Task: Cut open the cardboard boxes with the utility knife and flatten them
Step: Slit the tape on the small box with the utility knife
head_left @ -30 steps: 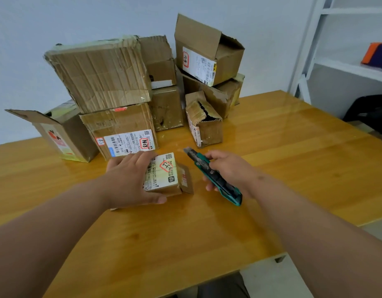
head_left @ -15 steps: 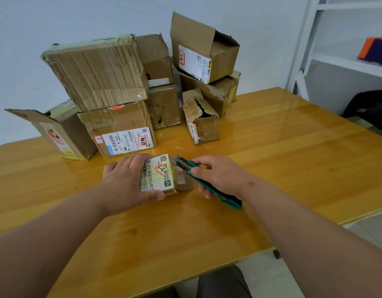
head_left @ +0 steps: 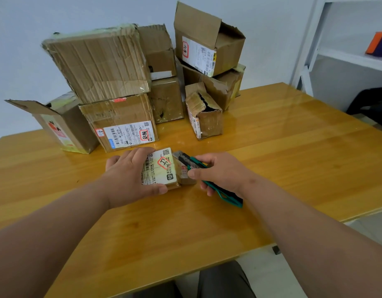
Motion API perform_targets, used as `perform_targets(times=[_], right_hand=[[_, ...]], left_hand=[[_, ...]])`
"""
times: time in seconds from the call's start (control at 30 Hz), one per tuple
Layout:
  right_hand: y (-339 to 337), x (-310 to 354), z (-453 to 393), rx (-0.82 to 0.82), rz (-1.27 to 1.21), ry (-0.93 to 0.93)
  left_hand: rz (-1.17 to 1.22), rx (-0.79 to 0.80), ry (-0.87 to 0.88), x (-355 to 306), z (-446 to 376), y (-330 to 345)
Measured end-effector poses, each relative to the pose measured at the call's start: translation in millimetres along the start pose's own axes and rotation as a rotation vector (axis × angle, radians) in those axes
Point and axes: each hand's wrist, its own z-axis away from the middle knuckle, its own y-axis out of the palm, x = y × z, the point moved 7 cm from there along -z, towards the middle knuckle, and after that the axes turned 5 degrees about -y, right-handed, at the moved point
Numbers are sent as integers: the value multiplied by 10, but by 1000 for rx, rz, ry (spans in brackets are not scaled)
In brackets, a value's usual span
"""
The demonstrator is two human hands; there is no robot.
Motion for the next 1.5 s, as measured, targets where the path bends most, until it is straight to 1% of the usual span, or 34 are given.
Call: perform_targets(times=[0.33, 0.53, 1.0, 1.13, 1.23, 1.33, 1.43, 1.5], right_hand=[[19, -4, 7, -18, 80, 2], [1, -71, 90, -8, 137, 16], [10, -100, 191, 50, 243, 53], [35, -115, 268, 105, 308, 62], [38, -106, 287, 117, 304, 56], [-7, -86, 289, 135, 285, 83], [-129, -84, 289, 49, 166, 112], [-189, -83, 288, -24, 80, 120]], left_hand=[[42, 28, -4, -3, -16, 12], [1, 69, 25, -21, -53, 71], [-10, 95, 21, -29, -109, 96], [23, 98, 0, 10, -123, 93], [9, 88, 4, 9, -132, 87], [-11, 81, -35, 13, -110, 68], [-38, 124, -83, 77, -104, 43], [41, 203, -126, 165, -99, 5]])
